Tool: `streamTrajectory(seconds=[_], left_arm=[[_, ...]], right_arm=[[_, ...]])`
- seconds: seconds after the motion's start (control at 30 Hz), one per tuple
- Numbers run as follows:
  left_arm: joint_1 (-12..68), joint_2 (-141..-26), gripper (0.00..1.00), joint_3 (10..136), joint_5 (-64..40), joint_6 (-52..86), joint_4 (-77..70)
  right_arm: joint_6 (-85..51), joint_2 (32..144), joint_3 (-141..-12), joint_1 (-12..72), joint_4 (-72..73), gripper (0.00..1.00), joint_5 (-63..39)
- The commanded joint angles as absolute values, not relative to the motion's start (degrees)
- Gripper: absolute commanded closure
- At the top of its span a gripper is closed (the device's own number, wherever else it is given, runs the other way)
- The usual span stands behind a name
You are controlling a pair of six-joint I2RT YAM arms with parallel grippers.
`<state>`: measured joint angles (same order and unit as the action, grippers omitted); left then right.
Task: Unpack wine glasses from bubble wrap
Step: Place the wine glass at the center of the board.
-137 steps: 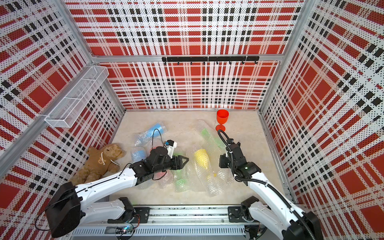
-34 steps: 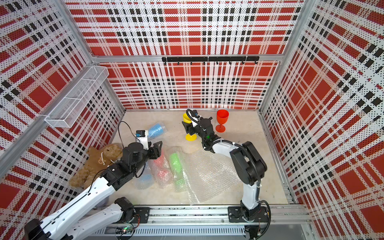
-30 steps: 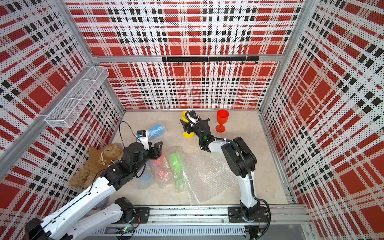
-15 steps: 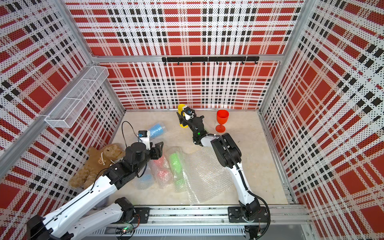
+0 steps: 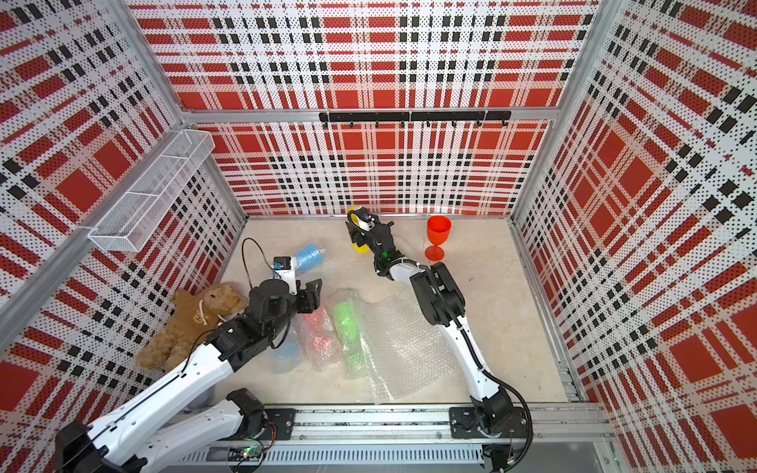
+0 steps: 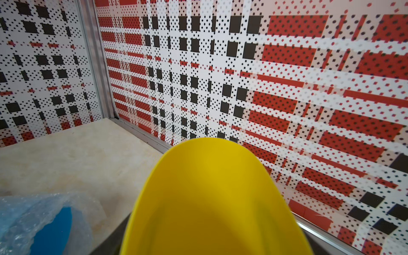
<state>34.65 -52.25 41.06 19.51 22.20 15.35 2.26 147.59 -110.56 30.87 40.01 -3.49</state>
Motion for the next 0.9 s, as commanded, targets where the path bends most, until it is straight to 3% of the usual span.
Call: streamTrajectory(seconds=[0.0, 0.67, 0.87], left_arm=[[33.9, -52.5, 0.33, 40.5, 19.0, 21.4, 13.7], [33.5, -52.8, 0.32, 40.4, 18.6, 21.4, 13.8], [33.3, -52.7, 0.32, 40.5, 19.1, 21.4, 14.1]], right_arm=[[2.7, 148.9, -113.6, 30.4, 37.2, 0.25, -4.7], [3.5, 147.8, -111.6, 30.2, 38.8, 0.00, -5.0], [6.7, 142.8, -111.2, 29.9, 37.3, 0.00, -5.3]])
